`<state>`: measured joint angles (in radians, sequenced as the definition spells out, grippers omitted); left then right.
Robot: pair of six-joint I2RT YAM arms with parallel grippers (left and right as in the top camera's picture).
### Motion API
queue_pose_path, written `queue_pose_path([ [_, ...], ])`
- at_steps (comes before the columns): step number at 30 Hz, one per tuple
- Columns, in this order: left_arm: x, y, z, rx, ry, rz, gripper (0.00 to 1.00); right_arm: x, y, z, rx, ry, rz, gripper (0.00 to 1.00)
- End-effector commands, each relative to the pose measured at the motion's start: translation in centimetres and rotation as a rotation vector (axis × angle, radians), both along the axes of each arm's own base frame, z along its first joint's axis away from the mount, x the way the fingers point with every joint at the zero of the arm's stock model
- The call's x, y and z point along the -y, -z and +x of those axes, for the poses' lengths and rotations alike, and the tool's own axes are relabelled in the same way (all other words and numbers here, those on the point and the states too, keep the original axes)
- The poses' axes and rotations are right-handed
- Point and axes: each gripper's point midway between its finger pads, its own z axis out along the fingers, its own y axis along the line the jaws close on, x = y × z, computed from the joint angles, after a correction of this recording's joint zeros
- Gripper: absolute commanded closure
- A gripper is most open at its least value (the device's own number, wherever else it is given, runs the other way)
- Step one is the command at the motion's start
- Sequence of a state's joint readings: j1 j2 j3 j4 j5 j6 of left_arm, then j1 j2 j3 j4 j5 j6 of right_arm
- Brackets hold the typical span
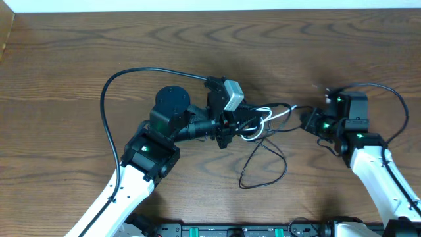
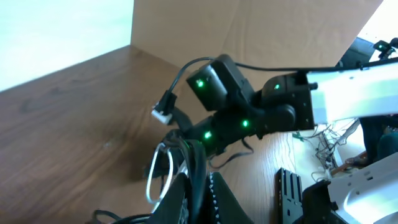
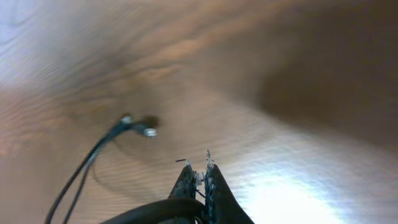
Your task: Untangle cables
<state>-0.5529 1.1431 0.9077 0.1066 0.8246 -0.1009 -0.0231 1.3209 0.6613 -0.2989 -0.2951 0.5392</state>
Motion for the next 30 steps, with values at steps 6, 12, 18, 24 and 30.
queue_pose_path([
  [6,-0.9,-2.2,0.1,0.055,-0.010,-0.028,0.92,6.5,2.4,-2.5,-0.166,0.310,-0.065,0.99],
  [12,-5.0,0.7,3.7,-0.017,-0.181,0.070,0.92,8.2,3.1,-4.1,-0.234,0.376,-0.057,0.99],
  [18,-7.0,2.1,4.7,-0.131,-0.250,0.081,0.93,6.1,1.7,-2.1,-0.134,0.259,0.044,0.70],
  [24,-6.9,1.9,4.7,-0.123,-0.248,0.078,0.92,3.1,-0.5,-0.2,0.014,0.041,0.132,0.54],
  [30,-6.7,0.8,5.1,-0.124,-0.257,0.032,0.92,1.3,-1.5,-0.2,0.105,-0.159,0.125,0.32],
])
